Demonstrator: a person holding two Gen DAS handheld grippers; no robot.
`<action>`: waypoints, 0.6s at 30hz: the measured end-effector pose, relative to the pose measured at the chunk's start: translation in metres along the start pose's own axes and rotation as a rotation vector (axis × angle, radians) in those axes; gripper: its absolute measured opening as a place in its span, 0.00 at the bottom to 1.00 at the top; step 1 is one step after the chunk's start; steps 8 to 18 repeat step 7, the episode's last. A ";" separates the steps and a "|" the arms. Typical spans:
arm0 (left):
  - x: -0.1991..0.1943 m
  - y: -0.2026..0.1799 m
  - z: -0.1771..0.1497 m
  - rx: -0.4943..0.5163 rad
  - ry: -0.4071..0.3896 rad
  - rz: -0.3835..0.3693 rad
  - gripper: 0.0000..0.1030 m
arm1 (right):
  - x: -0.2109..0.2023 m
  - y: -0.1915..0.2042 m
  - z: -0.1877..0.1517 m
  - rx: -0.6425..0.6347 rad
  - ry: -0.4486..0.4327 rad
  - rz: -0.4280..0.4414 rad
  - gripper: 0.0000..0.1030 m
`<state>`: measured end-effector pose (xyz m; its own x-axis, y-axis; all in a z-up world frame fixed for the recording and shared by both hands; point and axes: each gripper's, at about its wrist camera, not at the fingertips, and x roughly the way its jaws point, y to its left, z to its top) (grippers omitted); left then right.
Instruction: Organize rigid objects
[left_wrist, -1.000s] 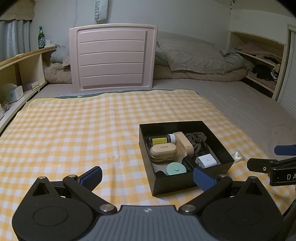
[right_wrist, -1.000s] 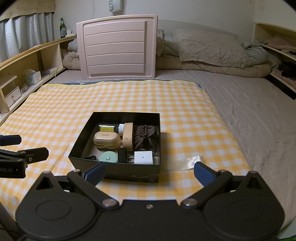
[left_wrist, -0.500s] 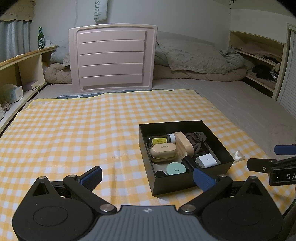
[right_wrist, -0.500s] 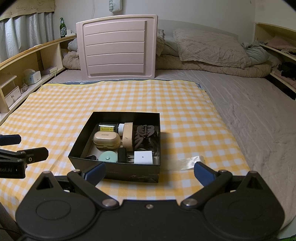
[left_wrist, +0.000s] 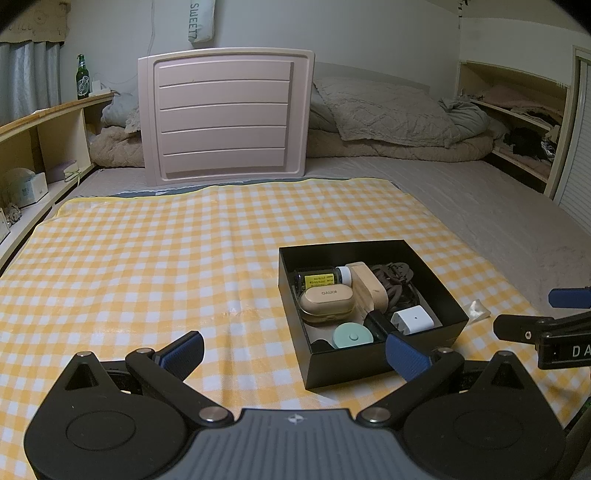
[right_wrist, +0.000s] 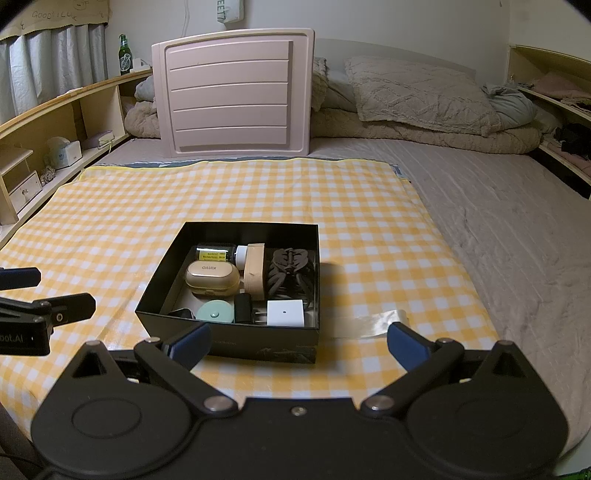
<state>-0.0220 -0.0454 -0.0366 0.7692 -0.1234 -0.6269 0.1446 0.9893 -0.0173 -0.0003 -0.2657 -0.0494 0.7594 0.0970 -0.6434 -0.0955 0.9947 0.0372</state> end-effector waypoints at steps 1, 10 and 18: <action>0.000 0.001 0.000 -0.001 0.000 0.000 1.00 | 0.000 0.001 0.000 0.000 0.000 0.000 1.00; -0.001 0.000 -0.001 0.001 -0.001 0.003 1.00 | 0.000 0.001 0.000 0.000 0.000 -0.001 1.00; -0.001 0.000 -0.001 0.001 -0.001 0.003 1.00 | 0.000 0.001 0.000 0.000 0.000 -0.001 1.00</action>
